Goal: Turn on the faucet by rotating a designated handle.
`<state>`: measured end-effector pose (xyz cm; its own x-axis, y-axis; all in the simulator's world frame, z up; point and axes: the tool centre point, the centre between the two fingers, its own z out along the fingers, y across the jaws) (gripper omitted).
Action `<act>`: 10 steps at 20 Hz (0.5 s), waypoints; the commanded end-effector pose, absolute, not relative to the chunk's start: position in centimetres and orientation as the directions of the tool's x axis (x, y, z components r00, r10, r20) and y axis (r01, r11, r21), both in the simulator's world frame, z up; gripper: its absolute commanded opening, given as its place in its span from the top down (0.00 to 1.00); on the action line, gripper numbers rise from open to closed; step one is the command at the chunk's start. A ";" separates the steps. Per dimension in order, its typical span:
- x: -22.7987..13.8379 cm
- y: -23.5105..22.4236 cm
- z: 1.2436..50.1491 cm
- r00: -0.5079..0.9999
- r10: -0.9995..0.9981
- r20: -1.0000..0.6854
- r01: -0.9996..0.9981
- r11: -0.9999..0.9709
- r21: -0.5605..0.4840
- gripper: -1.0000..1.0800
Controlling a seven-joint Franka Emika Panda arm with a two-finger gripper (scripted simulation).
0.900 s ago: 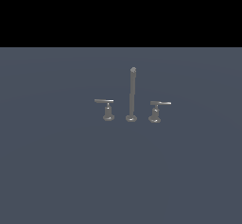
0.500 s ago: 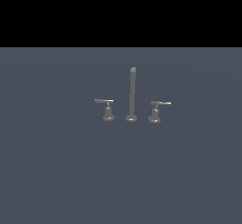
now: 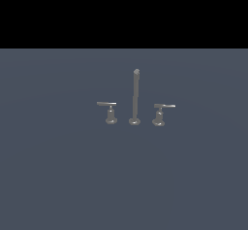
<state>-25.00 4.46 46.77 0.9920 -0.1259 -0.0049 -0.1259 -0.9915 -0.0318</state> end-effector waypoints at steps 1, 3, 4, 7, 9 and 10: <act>-24.4 5.3 45.6 0.985 -0.171 -0.006 -0.171 -0.985 -0.031 1.00; -23.7 6.0 44.6 0.977 -0.212 -0.007 -0.212 -0.977 -0.031 1.00; -23.4 6.4 44.1 0.972 -0.234 -0.007 -0.234 -0.972 -0.030 1.00; -22.2 7.5 42.4 0.955 -0.298 -0.008 -0.298 -0.954 -0.030 1.00; -21.4 8.2 41.3 0.940 -0.340 -0.009 -0.340 -0.940 -0.029 1.00; -21.0 8.6 40.8 0.933 -0.361 -0.009 -0.361 -0.932 -0.029 1.00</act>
<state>-21.62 8.03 41.61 0.9447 -0.3278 -0.0086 -0.3279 -0.9443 -0.0287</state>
